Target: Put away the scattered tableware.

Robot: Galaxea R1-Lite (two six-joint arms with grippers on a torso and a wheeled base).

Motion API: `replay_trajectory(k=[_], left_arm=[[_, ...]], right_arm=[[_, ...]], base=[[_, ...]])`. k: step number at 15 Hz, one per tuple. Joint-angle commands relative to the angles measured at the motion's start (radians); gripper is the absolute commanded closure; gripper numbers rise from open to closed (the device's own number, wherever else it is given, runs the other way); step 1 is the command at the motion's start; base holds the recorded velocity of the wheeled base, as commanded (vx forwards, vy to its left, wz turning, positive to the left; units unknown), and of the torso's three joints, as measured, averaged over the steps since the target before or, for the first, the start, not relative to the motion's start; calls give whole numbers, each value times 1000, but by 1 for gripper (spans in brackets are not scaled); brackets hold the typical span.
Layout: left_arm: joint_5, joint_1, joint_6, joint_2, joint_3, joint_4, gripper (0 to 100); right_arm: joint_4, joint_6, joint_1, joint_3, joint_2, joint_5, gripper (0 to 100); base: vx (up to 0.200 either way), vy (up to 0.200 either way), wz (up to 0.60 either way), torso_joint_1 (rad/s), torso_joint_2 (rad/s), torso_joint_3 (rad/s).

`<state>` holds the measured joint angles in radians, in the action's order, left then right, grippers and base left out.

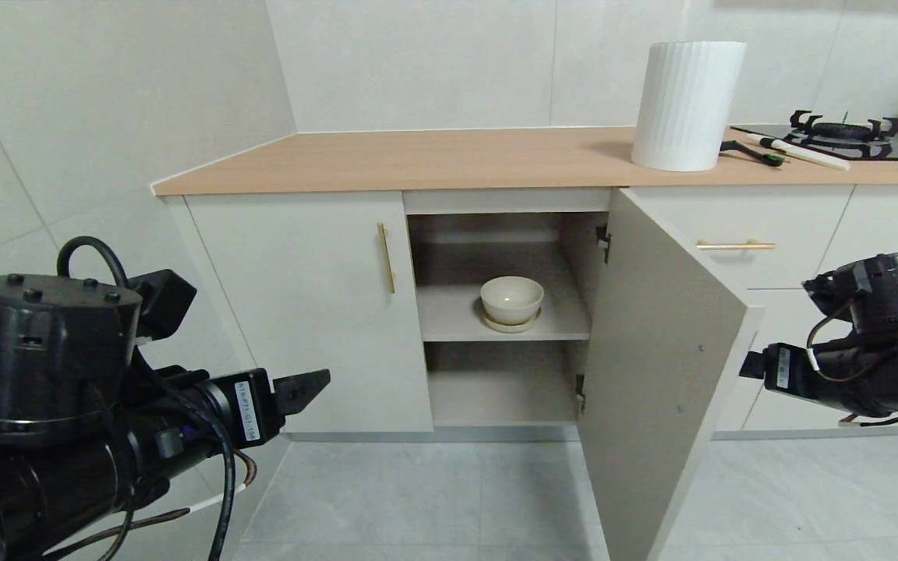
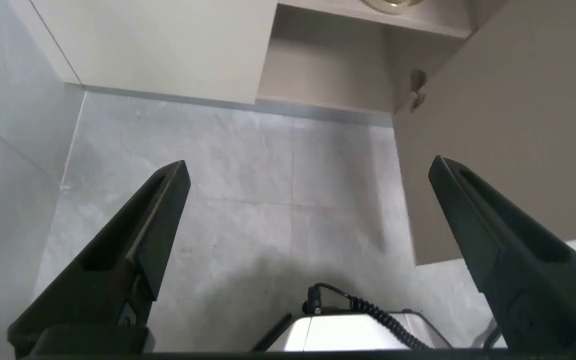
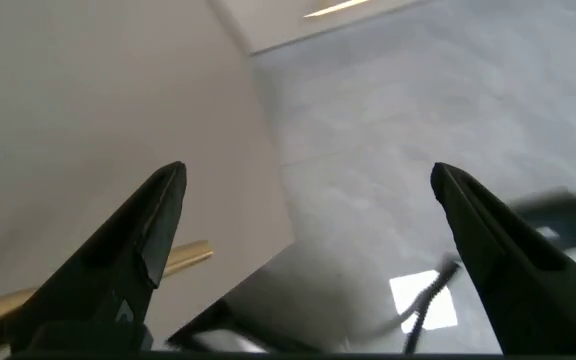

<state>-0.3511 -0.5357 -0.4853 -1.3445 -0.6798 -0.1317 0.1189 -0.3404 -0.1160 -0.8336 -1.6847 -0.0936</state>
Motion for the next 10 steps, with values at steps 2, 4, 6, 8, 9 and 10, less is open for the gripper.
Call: replay_trajectory(k=[2, 4, 6, 8, 9, 10], left_arm=[[-2, -1, 2, -2, -1, 0, 0], [-2, -1, 4, -5, -1, 0, 0], [-3, -1, 5, -4, -1, 0, 0], [-5, -1, 5, -12, 0, 0, 0], [-6, -1, 5, -18, 0, 0, 0], [-6, -1, 5, -18, 0, 0, 0]], right_arm=[[19, 4, -140, -71, -104, 55, 0], [19, 1, -200, -140, -182, 55, 0], [24, 0, -275, -234, -277, 55, 0], [45, -2, -320, -323, -348, 48, 0], [54, -3, -335, -363, -380, 46, 0], [57, -9, -344, -400, -411, 48, 0]], base=[[0, 0, 0, 0, 0, 0], [0, 0, 0, 0, 0, 0], [0, 0, 0, 0, 0, 0], [0, 0, 0, 0, 0, 0], [0, 0, 0, 0, 0, 0], [0, 0, 0, 0, 0, 0]])
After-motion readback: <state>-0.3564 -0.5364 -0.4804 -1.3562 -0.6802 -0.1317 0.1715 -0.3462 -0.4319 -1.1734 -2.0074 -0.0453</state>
